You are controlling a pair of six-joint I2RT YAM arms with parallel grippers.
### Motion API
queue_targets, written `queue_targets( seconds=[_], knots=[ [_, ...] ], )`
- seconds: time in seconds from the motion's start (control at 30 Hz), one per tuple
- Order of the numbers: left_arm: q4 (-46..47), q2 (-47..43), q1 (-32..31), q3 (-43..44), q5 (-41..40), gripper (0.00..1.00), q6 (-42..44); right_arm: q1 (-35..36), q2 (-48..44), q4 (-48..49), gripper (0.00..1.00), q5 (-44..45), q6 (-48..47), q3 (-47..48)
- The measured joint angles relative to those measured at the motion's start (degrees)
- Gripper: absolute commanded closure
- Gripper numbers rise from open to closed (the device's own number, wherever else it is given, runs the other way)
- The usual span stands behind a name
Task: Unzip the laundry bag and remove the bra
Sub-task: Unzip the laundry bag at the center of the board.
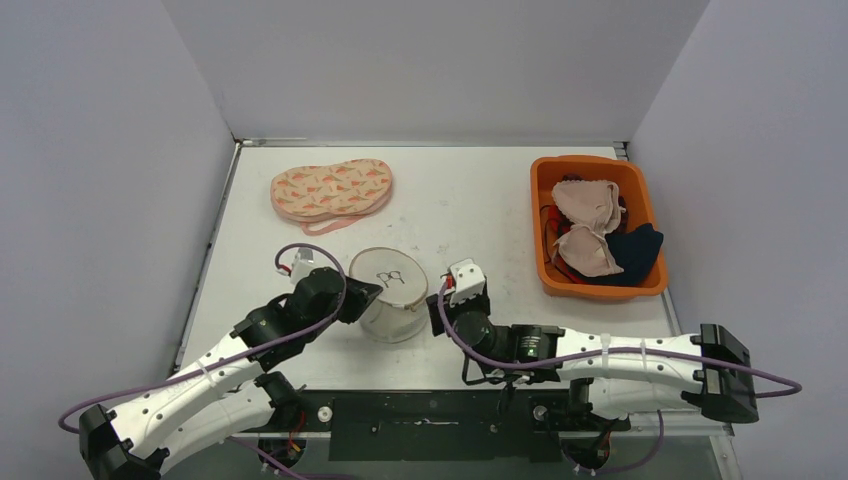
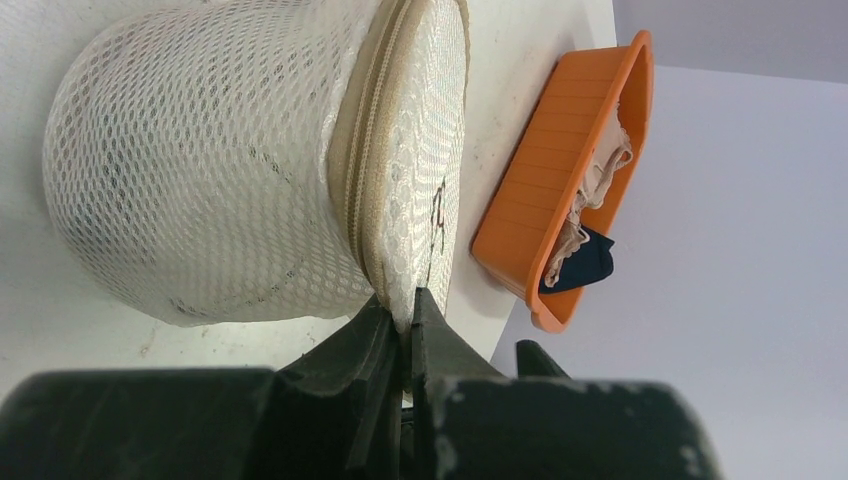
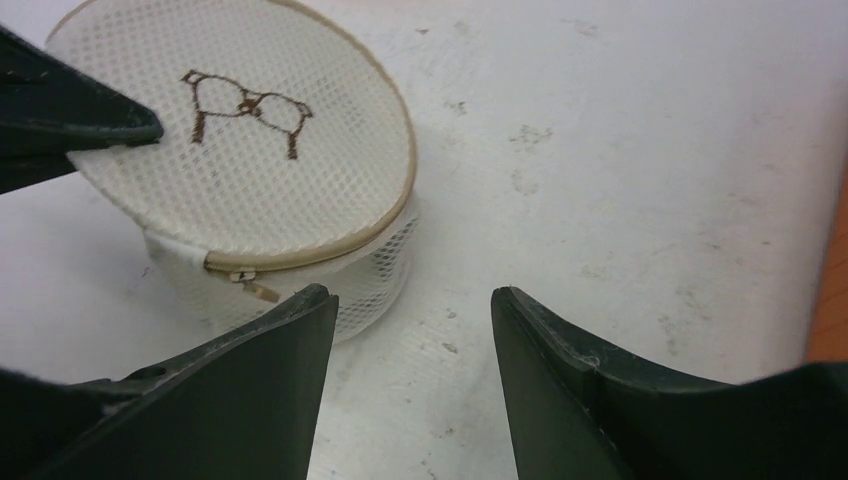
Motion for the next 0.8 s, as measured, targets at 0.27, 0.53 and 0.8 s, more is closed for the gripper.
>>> queue_targets(
  seconds=[0.27,0.53,0.8],
  knots=[
    [2.3,-0.4,0.0,-0.5,1.3,1.00,0.7,-9.9,-5.8,13.0,0.44,-28.8,2.3,-9.5],
    [3.4,-2.3,0.0,-1.0,2.4,1.00,1.0,-13.3,-8.0,23.2,0.44,-46.0,3.8,-14.2],
    [4.6,-3.3,0.0,-2.0,3.3,1.00,0.7,-18.6,-9.0,31.8,0.50,-55.2,4.3,-19.4]
  ],
)
